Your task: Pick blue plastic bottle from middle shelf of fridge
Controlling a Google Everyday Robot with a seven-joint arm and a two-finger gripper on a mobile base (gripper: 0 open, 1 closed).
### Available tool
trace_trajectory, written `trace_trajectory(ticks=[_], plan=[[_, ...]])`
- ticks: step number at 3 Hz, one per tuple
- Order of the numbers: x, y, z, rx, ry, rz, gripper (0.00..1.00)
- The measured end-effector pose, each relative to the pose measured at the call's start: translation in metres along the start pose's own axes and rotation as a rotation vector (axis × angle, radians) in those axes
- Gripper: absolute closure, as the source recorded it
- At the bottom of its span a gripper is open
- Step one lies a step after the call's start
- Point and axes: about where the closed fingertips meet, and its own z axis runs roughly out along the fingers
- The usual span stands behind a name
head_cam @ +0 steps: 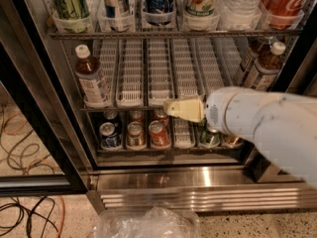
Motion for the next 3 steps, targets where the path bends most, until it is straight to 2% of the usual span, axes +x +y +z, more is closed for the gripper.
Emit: trace_trajectory(ticks=[1,2,3], plan=[[0.0506,-0.0174,0.0002,0.058,-0.014,0.044,0.0],[0.0506,-0.0174,0.0002,0.058,-0.014,0.044,0.0],[0.056,-0.0201,-0.0005,0.068,-0.059,0.066,0.0]])
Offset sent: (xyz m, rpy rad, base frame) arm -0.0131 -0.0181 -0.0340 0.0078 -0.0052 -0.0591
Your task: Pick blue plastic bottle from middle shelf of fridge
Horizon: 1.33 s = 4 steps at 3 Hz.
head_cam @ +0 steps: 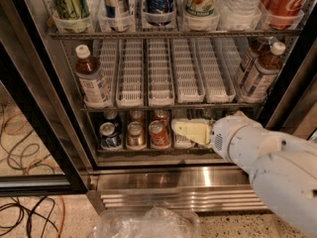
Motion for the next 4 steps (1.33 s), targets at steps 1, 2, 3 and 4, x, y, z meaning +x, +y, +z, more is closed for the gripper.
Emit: trace_trajectory(ticks=[1,2,3,4], plan=[[0.035,-0.009,-0.007,0.03,-0.05,0.05,0.0],[0.071,-0.013,-0.006,0.059,-0.092,0.014,0.0],[0.055,-0.016,-0.009,0.085,-0.163,-0.029,0.0],[0.055,-0.016,-0.009,0.085,-0.163,-0.028,0.0]])
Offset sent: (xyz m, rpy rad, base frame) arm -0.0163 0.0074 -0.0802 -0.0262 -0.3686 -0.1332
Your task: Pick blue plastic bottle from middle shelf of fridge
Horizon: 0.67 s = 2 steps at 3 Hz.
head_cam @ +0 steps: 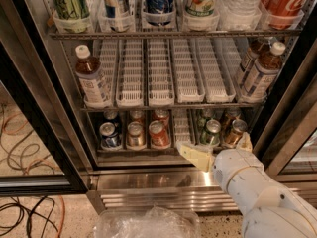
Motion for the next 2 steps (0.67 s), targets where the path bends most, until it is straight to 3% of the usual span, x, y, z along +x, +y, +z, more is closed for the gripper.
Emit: trace_trajectory(ticks=[1,2], plan=[[-0.005,0.001,0.002,0.013,-0.058,0.006,0.0],[0.038,0.026,0.021,-0.019,-0.074,-0.001,0.0]])
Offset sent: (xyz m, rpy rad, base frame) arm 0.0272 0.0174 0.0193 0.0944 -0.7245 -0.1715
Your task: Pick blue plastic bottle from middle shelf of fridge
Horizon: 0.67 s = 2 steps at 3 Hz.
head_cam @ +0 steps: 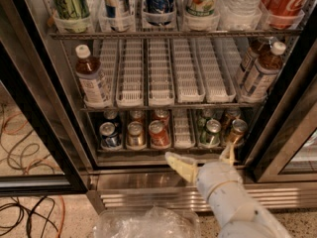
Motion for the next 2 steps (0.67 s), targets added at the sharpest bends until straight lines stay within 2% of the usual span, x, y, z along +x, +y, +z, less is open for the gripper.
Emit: trace_trajectory(ticks=[1,2], plan=[[0.039,0.025,0.021,-0.043,-0.038,-0.064,0.0],[0.043,0.014,0.026,-0.002,-0.078,-0.096,0.0]])
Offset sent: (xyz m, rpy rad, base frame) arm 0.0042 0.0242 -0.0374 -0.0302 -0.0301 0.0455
